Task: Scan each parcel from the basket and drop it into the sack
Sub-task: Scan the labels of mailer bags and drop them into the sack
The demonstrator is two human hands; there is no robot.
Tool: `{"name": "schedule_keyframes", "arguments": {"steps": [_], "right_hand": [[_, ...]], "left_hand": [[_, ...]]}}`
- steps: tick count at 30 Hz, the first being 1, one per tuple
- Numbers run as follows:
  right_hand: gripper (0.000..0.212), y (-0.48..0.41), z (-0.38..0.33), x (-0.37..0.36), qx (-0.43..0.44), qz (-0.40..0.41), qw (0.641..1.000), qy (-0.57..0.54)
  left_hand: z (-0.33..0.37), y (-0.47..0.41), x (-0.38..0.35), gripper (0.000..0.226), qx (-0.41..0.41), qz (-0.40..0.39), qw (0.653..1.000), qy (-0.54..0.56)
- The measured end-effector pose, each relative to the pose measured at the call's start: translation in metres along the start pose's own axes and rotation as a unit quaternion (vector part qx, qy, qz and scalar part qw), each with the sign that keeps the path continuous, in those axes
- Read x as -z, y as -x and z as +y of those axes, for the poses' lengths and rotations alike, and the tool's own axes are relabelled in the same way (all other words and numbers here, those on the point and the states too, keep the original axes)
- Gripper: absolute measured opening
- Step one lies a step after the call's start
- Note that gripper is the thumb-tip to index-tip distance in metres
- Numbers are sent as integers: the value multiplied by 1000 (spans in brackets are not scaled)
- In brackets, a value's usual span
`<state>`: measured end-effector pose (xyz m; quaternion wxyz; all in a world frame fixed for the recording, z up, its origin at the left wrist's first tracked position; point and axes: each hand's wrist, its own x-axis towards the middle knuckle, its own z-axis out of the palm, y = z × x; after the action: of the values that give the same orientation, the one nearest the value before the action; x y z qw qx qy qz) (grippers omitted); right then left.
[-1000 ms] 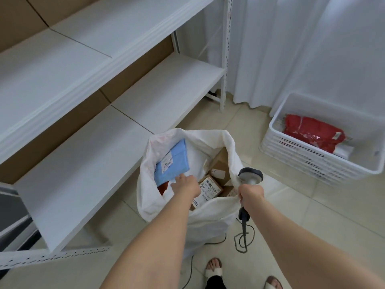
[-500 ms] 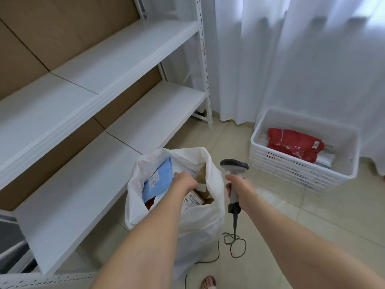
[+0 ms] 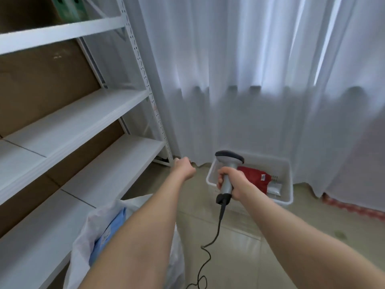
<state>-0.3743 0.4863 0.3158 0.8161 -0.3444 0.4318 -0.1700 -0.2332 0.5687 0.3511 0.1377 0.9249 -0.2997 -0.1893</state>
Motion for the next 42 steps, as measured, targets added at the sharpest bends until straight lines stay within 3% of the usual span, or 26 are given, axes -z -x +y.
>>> {"name": "schedule_keyframes", "arguments": {"steps": [8,28,35,42], "right_hand": [[6,-52,-58,69,4,59,996,-70],[12,-342,-184,208,-83,207,963,-151],[17,-476,-184,273,-133,221,955,-147],[19,-620,-130,337,-181,228,947,-136]], "left_hand": [[103,-67,-39,40,-70,-38,997,-13],[268,-370,-206,49,-80,-193,975,-78],[294,-477,-307,46,-59,-226,968,-92],[270,-577,-442,50,-53,-264,955,-124]]}}
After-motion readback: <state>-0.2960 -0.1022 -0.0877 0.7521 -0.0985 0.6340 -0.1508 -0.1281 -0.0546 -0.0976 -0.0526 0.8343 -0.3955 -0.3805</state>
